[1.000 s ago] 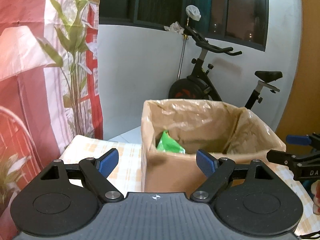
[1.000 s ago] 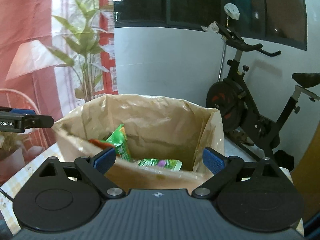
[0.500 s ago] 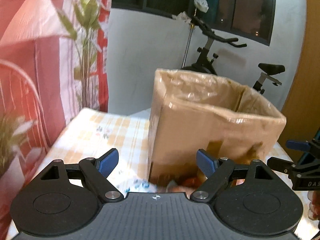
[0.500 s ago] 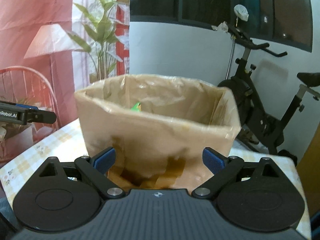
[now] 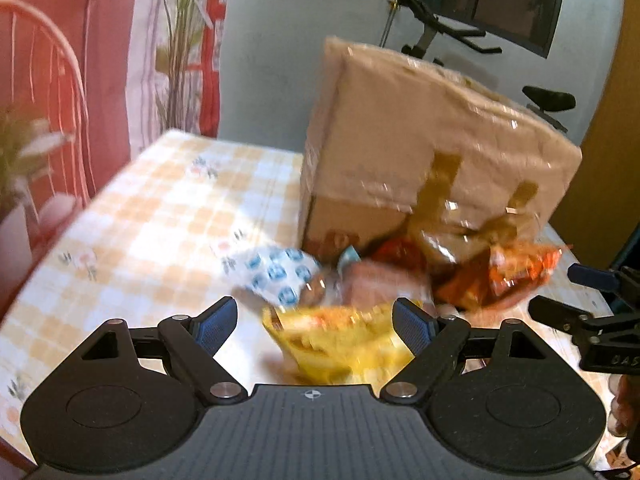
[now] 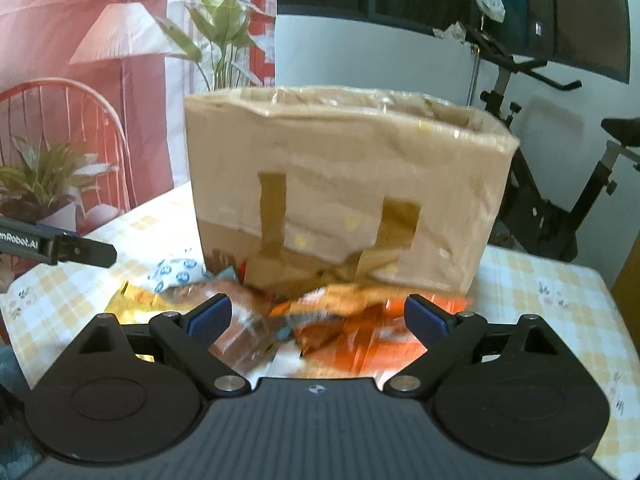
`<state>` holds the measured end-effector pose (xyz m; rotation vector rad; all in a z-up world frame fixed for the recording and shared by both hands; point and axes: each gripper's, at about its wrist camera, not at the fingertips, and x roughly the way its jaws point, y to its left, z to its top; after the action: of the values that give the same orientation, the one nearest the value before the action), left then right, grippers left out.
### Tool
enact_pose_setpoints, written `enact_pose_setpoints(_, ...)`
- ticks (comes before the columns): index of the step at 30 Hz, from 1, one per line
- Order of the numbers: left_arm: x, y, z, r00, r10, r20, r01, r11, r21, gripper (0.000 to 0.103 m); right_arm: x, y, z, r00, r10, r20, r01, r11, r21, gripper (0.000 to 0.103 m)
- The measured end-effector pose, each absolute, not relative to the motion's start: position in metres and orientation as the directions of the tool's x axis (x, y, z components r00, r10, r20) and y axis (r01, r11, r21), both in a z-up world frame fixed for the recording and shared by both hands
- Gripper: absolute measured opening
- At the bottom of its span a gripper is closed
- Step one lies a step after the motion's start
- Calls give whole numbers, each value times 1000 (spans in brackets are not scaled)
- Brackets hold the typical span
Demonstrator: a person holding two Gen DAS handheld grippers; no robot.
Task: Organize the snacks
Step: 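Grasp the yellow chip bag with the left tool while the right tool returns to the snacks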
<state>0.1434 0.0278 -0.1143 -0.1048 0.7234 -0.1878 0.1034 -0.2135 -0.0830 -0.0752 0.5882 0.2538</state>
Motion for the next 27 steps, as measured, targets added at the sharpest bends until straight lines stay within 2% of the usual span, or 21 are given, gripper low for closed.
enact_pose_setpoints(8,138,7,-139,680,-245,-691,190,969,-157,87,88,-213,-112,761,177,-625,-220,975,9,95)
enact_pose_setpoints(24,147,-5,-162,654,-201,-729,173,978,-115,88,76,-207,-143,679,147,-719,-235,972,-24,95)
enact_pose_setpoints(27,145,-3,-161,661,-200,-723,180,978,-106,83,74,-204,-144,677,152,-721,-256,966,-37,95)
